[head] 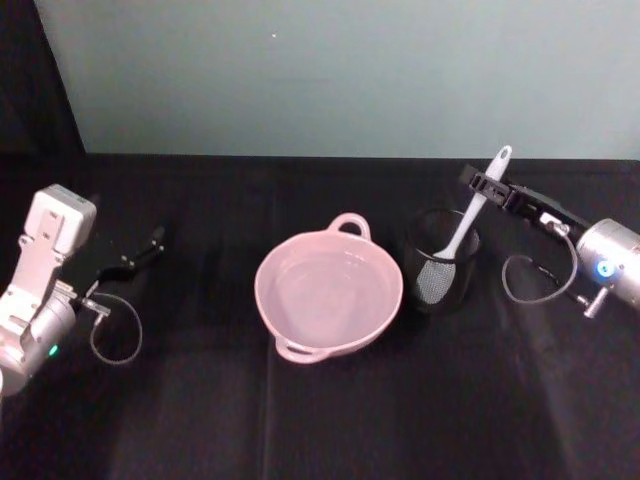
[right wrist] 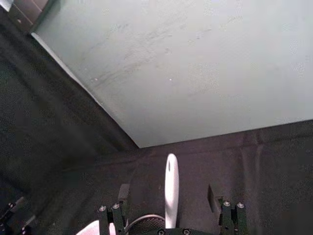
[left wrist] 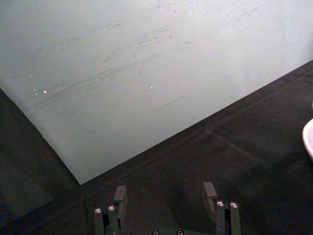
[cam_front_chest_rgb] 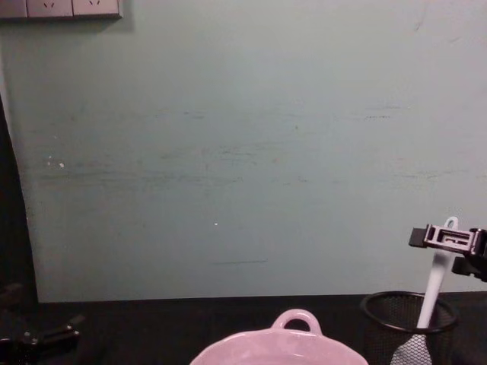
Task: Use the one hand to pick up the spoon and stir the clear water in the bowl.
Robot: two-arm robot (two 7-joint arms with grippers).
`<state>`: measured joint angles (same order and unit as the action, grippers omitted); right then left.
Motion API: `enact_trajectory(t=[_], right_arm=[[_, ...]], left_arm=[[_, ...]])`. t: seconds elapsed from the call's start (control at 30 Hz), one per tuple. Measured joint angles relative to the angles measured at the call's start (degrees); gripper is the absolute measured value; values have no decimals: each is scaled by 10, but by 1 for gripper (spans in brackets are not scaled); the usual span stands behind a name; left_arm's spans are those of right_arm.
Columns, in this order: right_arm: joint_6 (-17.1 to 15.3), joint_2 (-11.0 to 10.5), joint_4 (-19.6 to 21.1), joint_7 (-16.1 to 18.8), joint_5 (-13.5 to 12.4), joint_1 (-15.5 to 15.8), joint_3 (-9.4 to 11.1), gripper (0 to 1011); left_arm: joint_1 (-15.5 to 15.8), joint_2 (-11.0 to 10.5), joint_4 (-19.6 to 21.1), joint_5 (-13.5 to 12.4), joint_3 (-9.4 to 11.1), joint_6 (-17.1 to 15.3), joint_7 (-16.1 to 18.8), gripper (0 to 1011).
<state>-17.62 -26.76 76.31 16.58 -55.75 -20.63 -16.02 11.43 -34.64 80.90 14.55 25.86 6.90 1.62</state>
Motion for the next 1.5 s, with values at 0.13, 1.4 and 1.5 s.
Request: enact_trajectory(t=[0.13,1.4,1.5], right_arm=[[1,0,0,1,1,0,0,1002],[18,-13,19,1,16,7,-6,120],[32,-22,31,5,26,10,-12,120]], left_arm=[[0,0,0,0,0,0,0,1011],[0,0,0,0,0,0,0,1011],[0,0,0,0,0,0,0,1011]])
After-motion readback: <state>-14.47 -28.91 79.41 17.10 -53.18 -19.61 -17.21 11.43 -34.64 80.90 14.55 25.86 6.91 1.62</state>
